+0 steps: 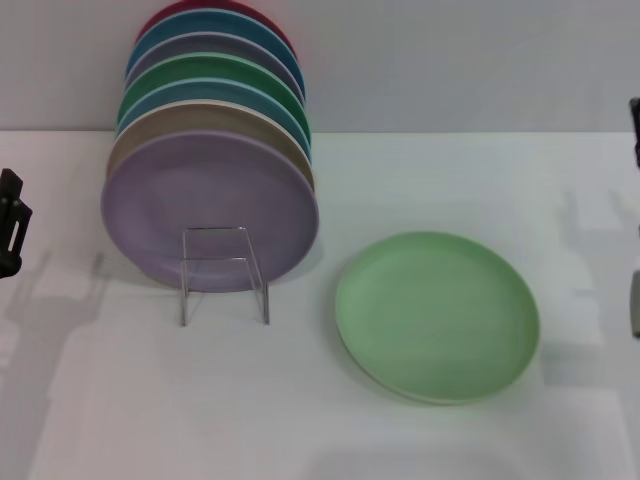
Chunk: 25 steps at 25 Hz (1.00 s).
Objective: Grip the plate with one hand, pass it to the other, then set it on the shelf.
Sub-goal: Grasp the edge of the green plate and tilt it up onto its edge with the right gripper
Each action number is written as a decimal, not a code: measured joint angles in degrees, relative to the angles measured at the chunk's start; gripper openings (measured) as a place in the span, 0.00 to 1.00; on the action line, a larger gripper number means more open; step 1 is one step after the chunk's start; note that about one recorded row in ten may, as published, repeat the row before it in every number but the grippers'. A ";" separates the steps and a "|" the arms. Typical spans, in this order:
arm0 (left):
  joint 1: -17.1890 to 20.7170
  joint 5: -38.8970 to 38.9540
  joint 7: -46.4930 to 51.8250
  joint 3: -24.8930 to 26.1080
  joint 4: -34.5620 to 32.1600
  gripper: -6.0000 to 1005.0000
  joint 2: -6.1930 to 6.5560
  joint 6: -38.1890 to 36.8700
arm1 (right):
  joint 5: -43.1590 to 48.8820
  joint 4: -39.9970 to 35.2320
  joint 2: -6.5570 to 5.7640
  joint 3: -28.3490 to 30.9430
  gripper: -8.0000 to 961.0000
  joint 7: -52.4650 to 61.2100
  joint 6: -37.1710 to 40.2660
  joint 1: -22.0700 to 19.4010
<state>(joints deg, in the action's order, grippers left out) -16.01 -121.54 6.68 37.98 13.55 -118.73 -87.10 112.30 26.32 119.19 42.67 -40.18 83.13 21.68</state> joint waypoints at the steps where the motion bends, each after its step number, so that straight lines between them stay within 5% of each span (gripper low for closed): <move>1: 0.04 -0.01 0.00 -0.01 0.01 0.67 0.00 0.00 | 0.00 1.92 -0.05 1.20 0.63 -0.38 -1.10 -0.11; 12: 0.28 0.00 0.00 0.32 -0.02 0.67 0.00 -0.01 | 0.00 22.16 -0.24 11.91 0.63 -14.88 -26.31 -3.58; 17: 0.28 -0.01 0.00 0.29 -0.02 0.67 0.00 0.09 | -0.08 32.09 0.00 21.33 0.63 -21.97 -50.09 -7.04; 24: 0.23 -0.01 0.00 -0.01 -0.01 0.67 0.00 0.04 | -0.19 38.34 -0.14 31.46 0.63 -22.38 -72.48 -9.05; 25: 0.15 -0.03 0.00 -0.07 -0.01 0.67 0.00 0.04 | 0.11 39.95 -0.16 35.61 0.63 -22.37 -81.32 -9.34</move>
<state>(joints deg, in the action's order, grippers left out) -15.87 -121.57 6.68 37.91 13.53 -118.74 -87.05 112.42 66.26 119.03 78.28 -62.55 1.80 12.34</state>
